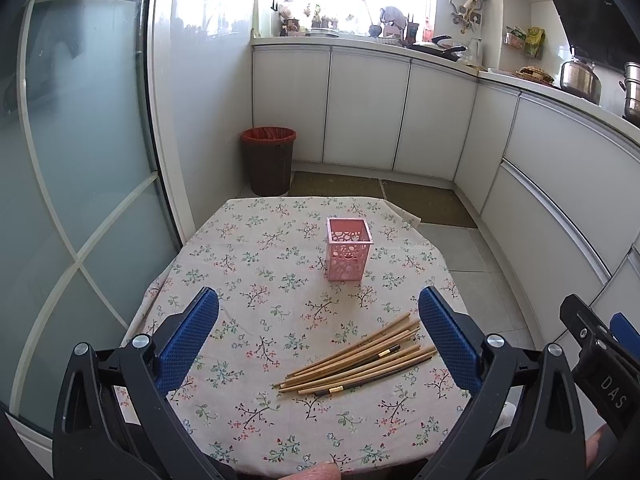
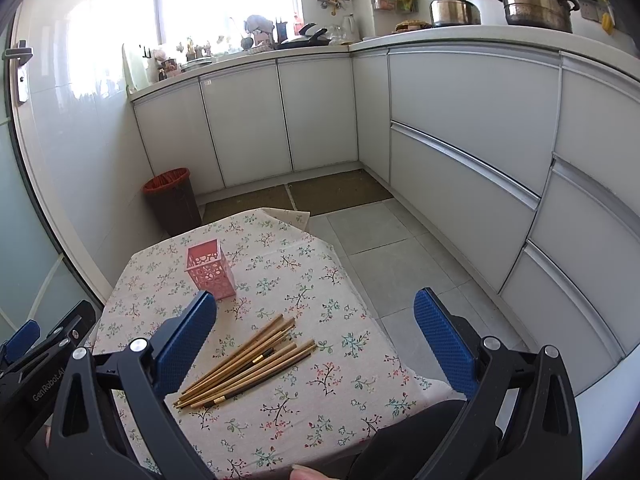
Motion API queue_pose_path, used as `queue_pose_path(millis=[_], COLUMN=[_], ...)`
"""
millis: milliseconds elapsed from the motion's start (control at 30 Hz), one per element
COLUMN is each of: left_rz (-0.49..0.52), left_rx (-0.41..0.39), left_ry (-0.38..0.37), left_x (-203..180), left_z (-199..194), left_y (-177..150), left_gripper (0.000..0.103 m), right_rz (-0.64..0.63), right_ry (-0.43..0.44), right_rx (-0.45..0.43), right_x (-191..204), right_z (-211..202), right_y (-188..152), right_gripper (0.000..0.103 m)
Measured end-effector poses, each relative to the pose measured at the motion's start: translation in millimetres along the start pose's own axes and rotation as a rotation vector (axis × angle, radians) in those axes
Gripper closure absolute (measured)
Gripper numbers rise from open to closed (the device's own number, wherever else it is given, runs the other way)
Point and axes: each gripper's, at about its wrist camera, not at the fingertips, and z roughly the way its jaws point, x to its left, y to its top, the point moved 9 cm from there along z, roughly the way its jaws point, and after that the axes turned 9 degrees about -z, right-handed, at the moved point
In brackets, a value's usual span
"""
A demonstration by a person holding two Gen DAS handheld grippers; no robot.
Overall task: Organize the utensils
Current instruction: 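Grasp a wooden chopstick with the left tool while the right tool grasps a dark chopstick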
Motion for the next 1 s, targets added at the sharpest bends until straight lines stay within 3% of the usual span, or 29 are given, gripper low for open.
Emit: queue_pose_path(millis=[200, 400, 567, 833, 900, 1000], left_rz=[0.015, 0.107, 0.173, 0.265, 0.290, 0.322], left_rx=[0.051, 0.190, 0.371, 0.636, 0.668, 0.722], left_ry=[0.010, 0.005, -0.031, -0.006, 0.014, 0.020], left_x=[-1, -20, -43, -73, -80, -90], left_z=[18, 68, 129, 248, 270, 294], left_y=[-5, -21, -51, -99, -107, -120], left_gripper=[0.007, 0.007, 0.007, 0.007, 0.009, 0.022], right_rz=[0.021, 0.113, 0.177, 0.311, 0.351, 0.387], right_ry=[-0.014, -0.055, 0.023, 0.179, 0.216, 0.229], right_rx=[0.025, 0.062, 0.184, 0.375, 0.393, 0.425], right_x=[-7, -49, -65, -74, -75, -78], right_z=[14, 59, 112, 180, 187, 195], right_y=[-4, -13, -37, -85, -87, -92], right_gripper=[0.007, 0.007, 0.007, 0.007, 0.007, 0.007])
